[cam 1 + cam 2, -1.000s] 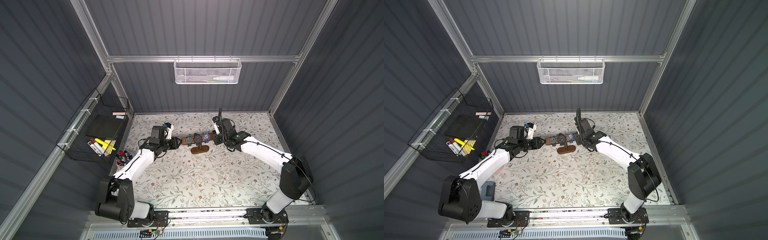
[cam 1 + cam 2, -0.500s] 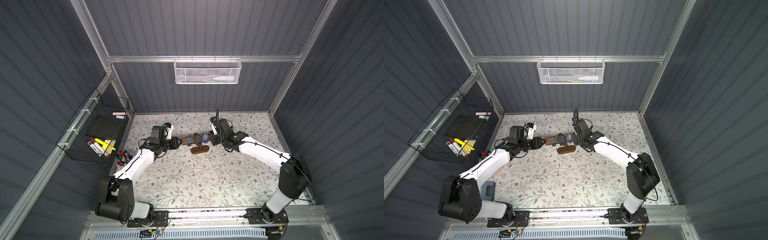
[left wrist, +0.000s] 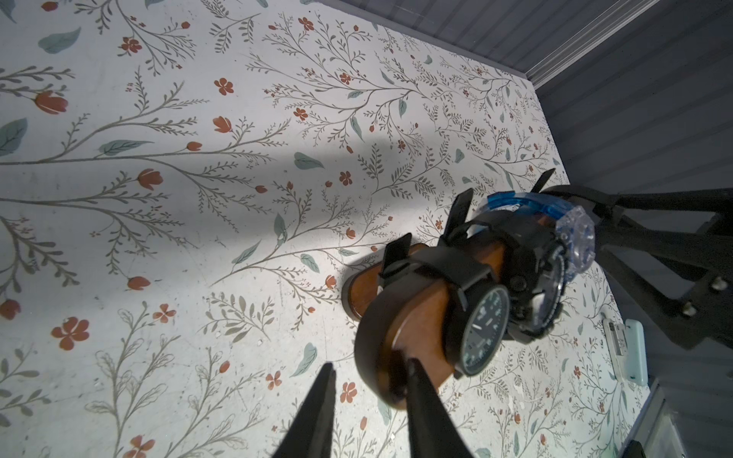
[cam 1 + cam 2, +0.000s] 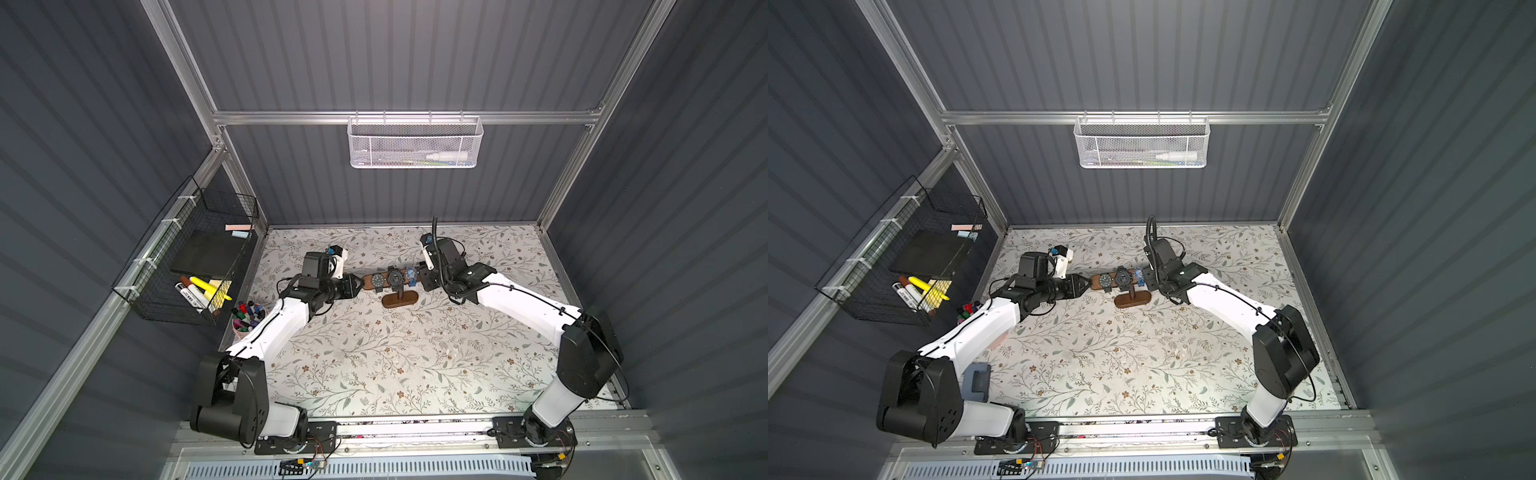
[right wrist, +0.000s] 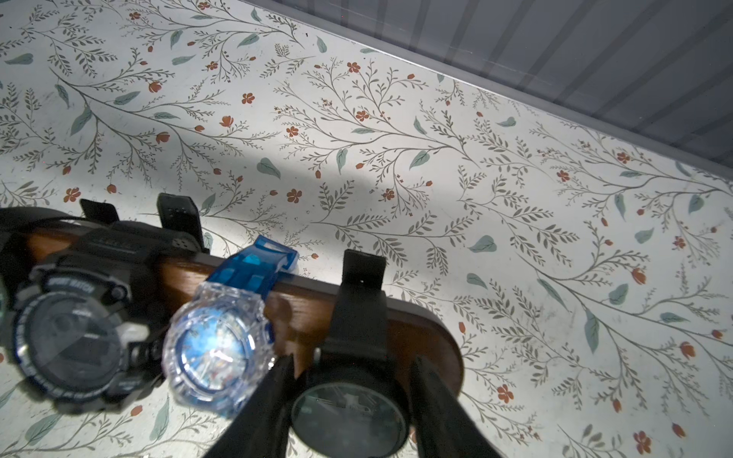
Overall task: Place watch on stand
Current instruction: Place the watch on the stand.
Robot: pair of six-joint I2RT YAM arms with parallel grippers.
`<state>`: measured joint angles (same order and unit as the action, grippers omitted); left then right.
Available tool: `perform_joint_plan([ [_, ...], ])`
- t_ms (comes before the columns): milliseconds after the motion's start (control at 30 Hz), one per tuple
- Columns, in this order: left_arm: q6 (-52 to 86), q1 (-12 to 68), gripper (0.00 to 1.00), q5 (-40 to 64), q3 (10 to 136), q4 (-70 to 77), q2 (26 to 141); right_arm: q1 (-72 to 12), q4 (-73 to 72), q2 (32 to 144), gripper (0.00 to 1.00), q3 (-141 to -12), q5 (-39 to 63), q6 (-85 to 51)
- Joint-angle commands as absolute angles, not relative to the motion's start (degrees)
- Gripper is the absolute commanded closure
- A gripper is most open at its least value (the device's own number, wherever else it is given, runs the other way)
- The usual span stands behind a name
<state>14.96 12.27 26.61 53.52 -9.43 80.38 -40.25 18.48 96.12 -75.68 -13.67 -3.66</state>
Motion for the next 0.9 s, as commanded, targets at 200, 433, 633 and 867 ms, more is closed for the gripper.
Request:
perform_joint_plan([
  [200,14.8,12.2,0.70,26.5,52.7,-9.8,80.3,-40.6,19.1,95.1,0.44,-75.7,-16.1,-3.6],
  [433,14.2,12.2,0.69,26.8,53.1,-11.1,80.0,-40.6,19.0,93.2,0.39,-76.3,-18.6,-2.0],
  [633,13.3,12.2,0.67,26.4,54.4,-12.1,79.4,-40.5,19.3,86.4,0.29,-76.4,-23.9,-0.1],
  [867,12.4,11.8,0.01,21.2,57.4,-15.5,77.7,-34.6,22.2,71.4,0.01,-70.5,-11.1,-5.8],
])
